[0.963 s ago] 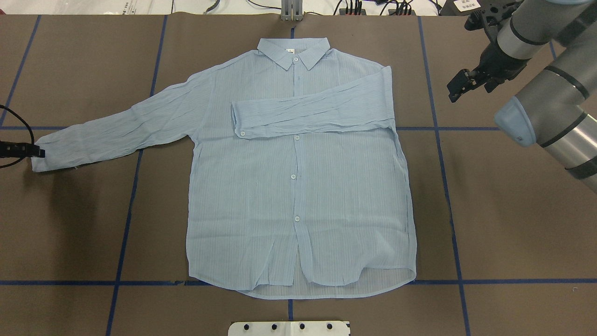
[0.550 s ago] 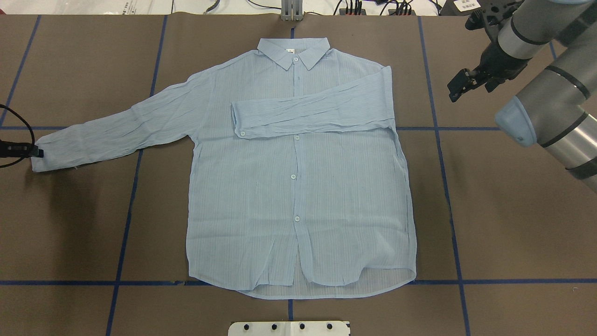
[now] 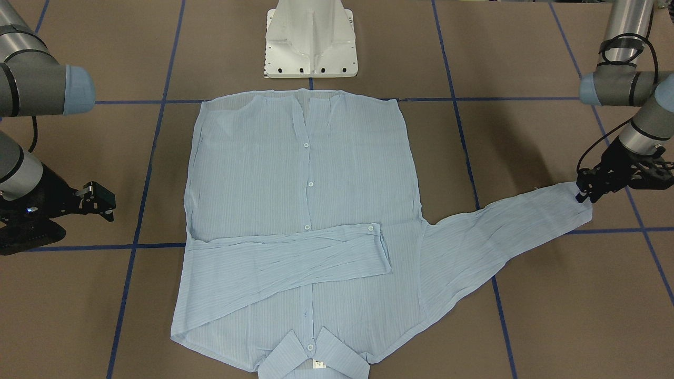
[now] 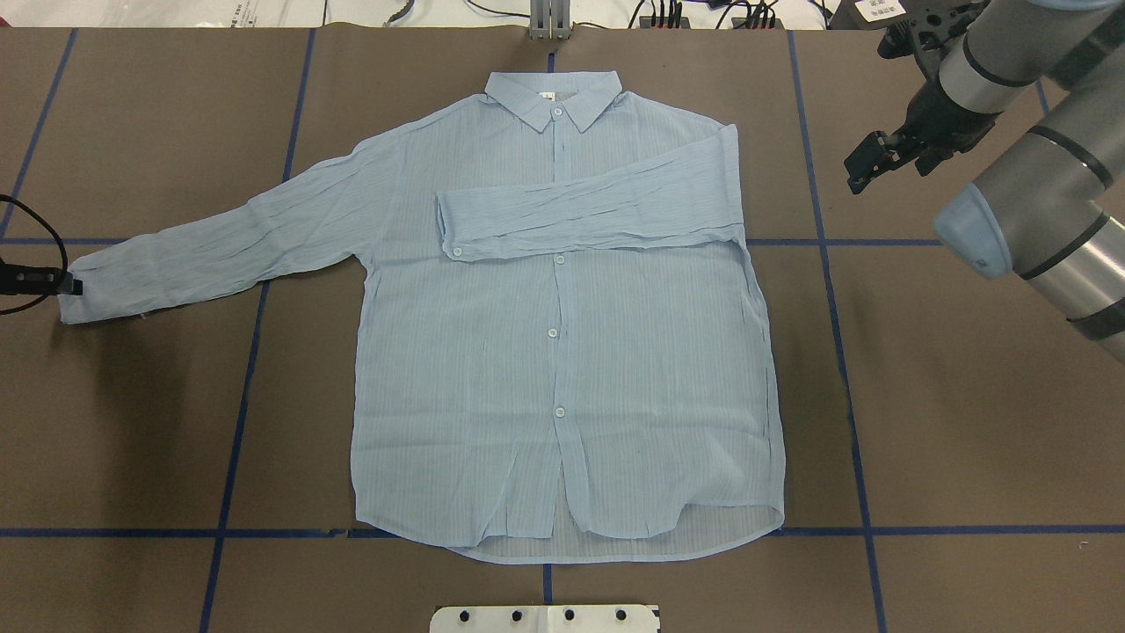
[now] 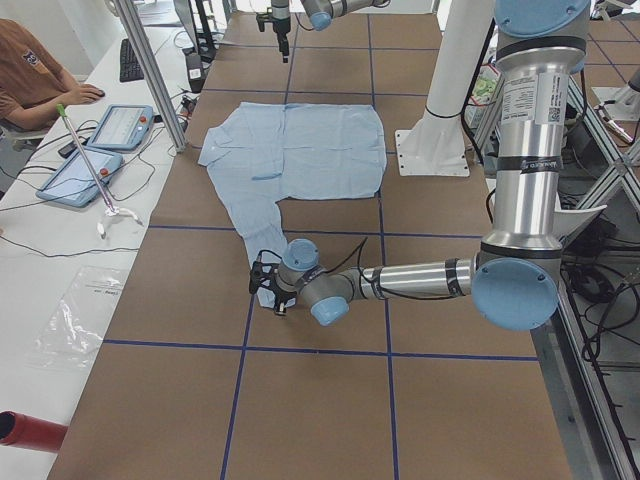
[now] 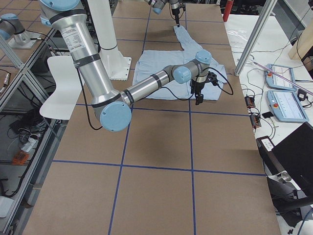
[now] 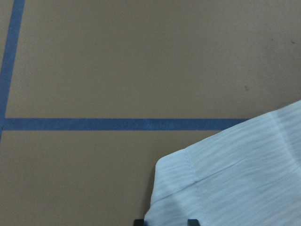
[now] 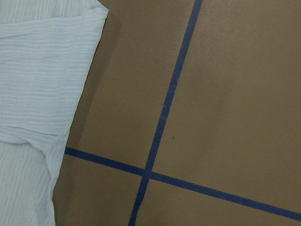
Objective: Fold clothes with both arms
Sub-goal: 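Grasp the cuff of the other sleeve with the left gripper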
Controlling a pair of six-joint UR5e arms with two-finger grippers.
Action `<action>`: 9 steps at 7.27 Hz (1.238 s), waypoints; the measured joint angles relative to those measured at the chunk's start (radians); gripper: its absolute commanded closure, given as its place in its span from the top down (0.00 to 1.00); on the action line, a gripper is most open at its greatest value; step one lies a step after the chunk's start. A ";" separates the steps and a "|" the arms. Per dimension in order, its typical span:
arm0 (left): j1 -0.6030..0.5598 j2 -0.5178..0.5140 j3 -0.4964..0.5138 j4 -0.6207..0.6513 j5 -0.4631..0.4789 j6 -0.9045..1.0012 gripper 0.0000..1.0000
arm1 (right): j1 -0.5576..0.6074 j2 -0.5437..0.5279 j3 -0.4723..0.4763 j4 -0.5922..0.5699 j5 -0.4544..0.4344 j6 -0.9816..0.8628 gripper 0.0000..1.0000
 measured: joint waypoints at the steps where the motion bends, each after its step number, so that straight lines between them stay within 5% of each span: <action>1: 0.000 -0.001 0.000 0.000 0.000 0.000 0.32 | 0.000 -0.002 0.000 0.001 -0.001 0.000 1.00; 5: 0.000 -0.001 -0.001 0.000 0.000 -0.003 0.00 | 0.000 -0.003 0.000 0.001 -0.002 0.002 1.00; 9: -0.003 0.001 -0.084 0.061 -0.014 -0.006 0.00 | 0.002 -0.011 0.000 0.001 -0.001 -0.001 1.00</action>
